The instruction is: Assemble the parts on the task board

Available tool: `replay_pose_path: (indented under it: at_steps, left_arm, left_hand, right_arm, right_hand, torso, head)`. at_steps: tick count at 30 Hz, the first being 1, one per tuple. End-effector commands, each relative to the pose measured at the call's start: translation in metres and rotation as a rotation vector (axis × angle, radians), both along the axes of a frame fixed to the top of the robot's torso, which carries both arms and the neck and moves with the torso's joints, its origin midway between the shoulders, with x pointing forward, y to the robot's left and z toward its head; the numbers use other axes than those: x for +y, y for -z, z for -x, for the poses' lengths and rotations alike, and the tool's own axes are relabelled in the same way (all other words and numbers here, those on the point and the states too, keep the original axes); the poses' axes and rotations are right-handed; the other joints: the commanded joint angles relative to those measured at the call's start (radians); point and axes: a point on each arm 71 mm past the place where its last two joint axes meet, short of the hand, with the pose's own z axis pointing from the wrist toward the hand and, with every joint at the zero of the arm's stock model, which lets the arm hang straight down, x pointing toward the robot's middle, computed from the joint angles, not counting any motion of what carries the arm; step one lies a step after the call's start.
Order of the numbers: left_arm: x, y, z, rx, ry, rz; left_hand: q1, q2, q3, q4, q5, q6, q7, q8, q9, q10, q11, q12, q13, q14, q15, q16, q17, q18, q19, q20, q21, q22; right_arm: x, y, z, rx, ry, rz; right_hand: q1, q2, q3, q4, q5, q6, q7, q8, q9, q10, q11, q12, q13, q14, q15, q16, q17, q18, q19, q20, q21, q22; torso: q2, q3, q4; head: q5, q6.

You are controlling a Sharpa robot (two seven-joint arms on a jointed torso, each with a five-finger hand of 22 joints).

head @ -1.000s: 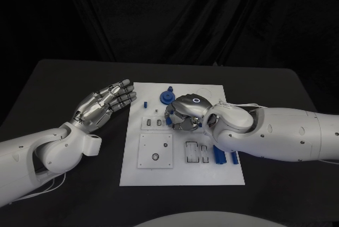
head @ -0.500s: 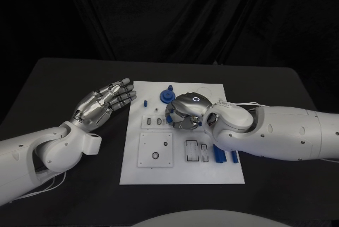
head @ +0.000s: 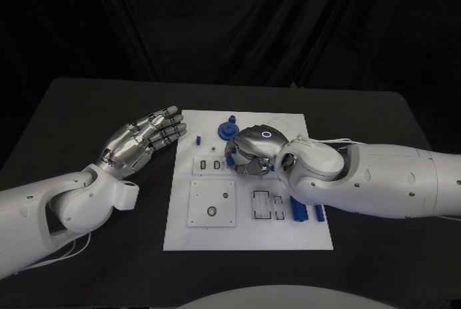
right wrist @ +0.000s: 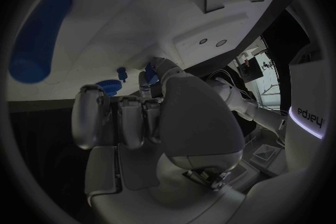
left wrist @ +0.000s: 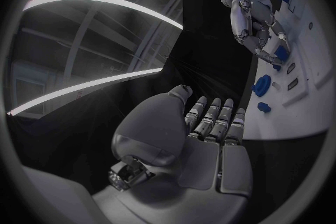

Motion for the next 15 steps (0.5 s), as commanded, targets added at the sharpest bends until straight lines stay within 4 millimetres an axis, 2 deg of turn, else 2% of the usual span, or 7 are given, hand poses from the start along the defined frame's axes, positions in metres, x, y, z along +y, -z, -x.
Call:
replay_pose_path:
  at_steps: [1,5,8,15]
  left_arm:
    - [-0.0007,-0.0024,0.0007,-0.027,0.003,0.037]
    - [-0.0009,-0.0021,0.0004,-0.027,0.004,0.036]
    - [-0.0009,-0.0017,0.0001,-0.026,0.004,0.036]
    - [-0.0007,-0.001,0.0002,-0.024,0.005,0.035]
  left_hand:
    - [-0.01,0.001,0.005,-0.002,0.004,0.001,0.024,0.002,0.0,-0.007,0.0,0.003,0.0,0.002,0.0,0.005,0.001,-0.006,-0.006,0.001,-0.007,-0.002]
    - [-0.012,0.003,0.009,-0.002,0.005,-0.001,0.024,0.001,0.0,-0.008,0.001,0.004,0.0,0.0,0.0,0.005,0.001,-0.006,-0.007,0.001,-0.007,-0.002]
    - [-0.012,0.003,0.009,-0.002,0.005,-0.001,0.024,0.001,0.0,-0.008,0.001,0.004,0.0,0.0,0.0,0.005,0.001,-0.006,-0.007,0.001,-0.007,-0.002]
    - [-0.013,0.003,0.012,-0.002,0.005,-0.002,0.024,0.001,0.0,-0.009,0.001,0.004,0.0,0.0,0.0,0.005,0.001,-0.006,-0.008,0.001,-0.008,-0.002]
  right_arm:
    - [-0.0017,0.006,-0.0003,0.02,0.022,0.041]
    - [-0.0011,0.0061,-0.0003,0.021,0.02,0.041]
    - [-0.0009,0.0064,-0.0005,0.021,0.019,0.043]
    - [-0.0005,0.0072,-0.0008,0.024,0.019,0.047]
  right_hand:
    - [-0.016,-0.007,0.001,0.002,-0.024,-0.019,0.003,-0.015,-0.012,0.104,0.009,0.003,0.263,0.09,0.009,-0.001,0.213,0.013,0.001,0.007,-0.007,0.143]
    - [-0.031,-0.012,-0.002,0.006,-0.071,-0.044,0.009,-0.036,-0.025,0.104,0.012,0.003,0.263,0.09,0.011,-0.001,0.212,0.013,0.001,0.011,-0.009,0.143]
    - [-0.043,-0.015,-0.009,0.011,-0.122,-0.071,0.014,-0.058,-0.041,0.104,0.01,0.003,0.263,0.089,0.011,-0.005,0.209,0.015,-0.001,0.011,-0.016,0.141]
    - [-0.05,-0.017,-0.016,0.016,-0.163,-0.095,0.016,-0.087,-0.062,0.104,0.008,0.003,0.263,0.088,0.009,-0.008,0.206,0.016,-0.003,0.01,-0.023,0.14]
  torso:
    - [0.0,0.0003,0.0]
    - [0.0,0.0004,0.0008]
    - [-0.001,0.0007,0.0007]
    - [-0.001,0.0004,0.0004]
  head:
    - [0.0,0.0]
    - [-0.001,-0.002]
    - [-0.001,-0.003]
    - [0.0,-0.006]
